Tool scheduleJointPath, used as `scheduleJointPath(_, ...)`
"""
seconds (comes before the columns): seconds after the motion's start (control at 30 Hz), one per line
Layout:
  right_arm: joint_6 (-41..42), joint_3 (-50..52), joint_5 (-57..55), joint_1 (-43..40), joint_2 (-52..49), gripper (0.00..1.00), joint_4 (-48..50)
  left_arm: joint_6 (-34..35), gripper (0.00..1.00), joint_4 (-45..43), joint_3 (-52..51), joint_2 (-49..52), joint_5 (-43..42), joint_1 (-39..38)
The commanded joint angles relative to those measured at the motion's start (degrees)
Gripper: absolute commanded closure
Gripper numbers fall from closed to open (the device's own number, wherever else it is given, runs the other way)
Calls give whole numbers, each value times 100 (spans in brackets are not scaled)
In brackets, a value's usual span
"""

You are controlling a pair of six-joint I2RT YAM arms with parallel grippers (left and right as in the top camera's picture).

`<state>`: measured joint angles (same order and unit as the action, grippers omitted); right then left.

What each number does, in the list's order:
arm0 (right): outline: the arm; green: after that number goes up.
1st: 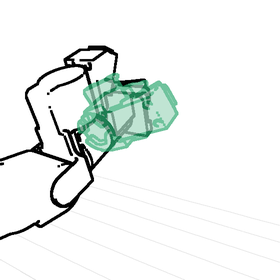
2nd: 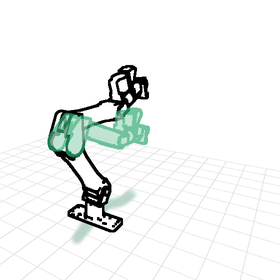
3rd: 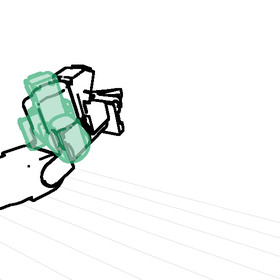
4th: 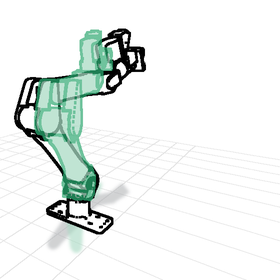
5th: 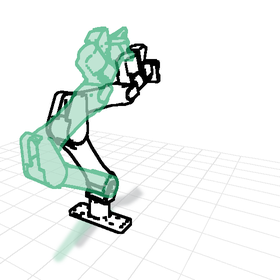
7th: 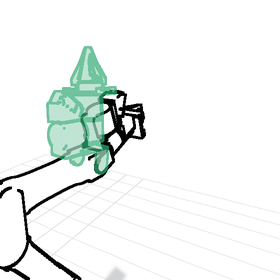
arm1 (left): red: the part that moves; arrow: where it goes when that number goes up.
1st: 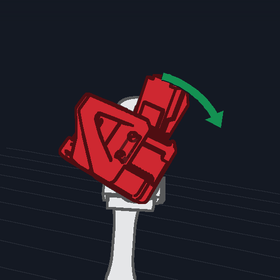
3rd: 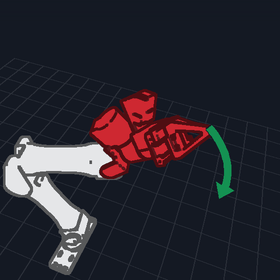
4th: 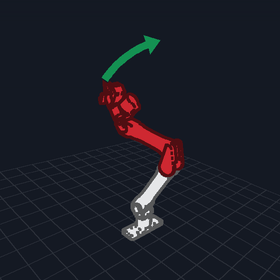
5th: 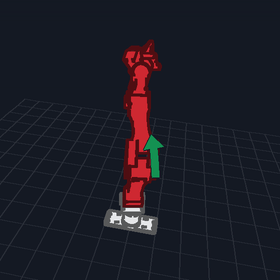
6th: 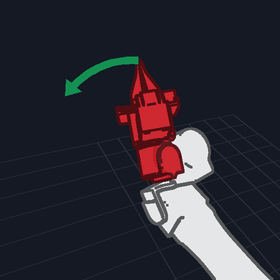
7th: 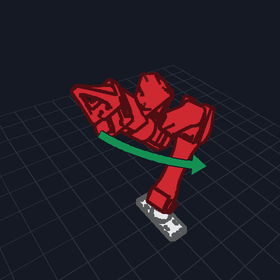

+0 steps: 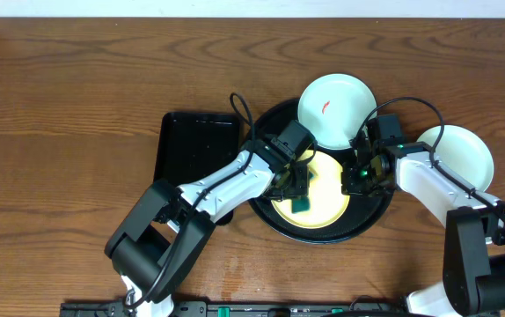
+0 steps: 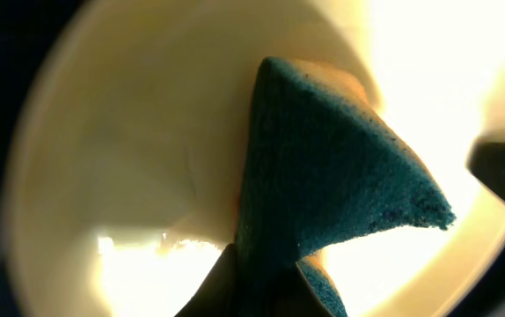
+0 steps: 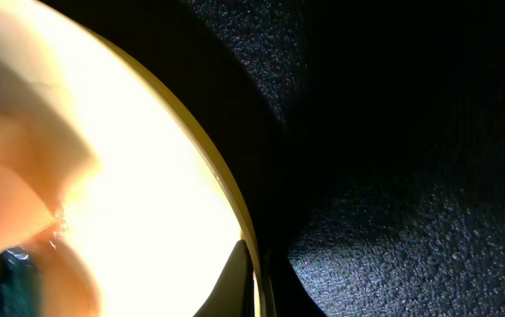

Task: Clean dirty plates on tray and stack at the side
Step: 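Scrub the yellow plate with the sponge while right gripper holds rim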

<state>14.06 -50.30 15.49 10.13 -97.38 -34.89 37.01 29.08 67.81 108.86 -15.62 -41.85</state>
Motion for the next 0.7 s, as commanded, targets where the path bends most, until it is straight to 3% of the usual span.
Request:
scheduleJointPath(0.0, 111, 79, -240, 9, -238, 99, -59, -295, 92, 409, -186, 236, 1751, 79)
scheduleJointPath(0.17, 111, 79, -240, 9, -238, 99, -63, -385, 92, 883, 87, 236, 2295, 79)
scheduleJointPath(0.37, 111, 79, -264, 9, -238, 99, -61, -400, 92, 680, 140, 240, 2208, -9)
scheduleJointPath(0.67, 111, 79, -262, 9, -238, 99, -55, -321, 93, -625, 136, 240, 66, -470)
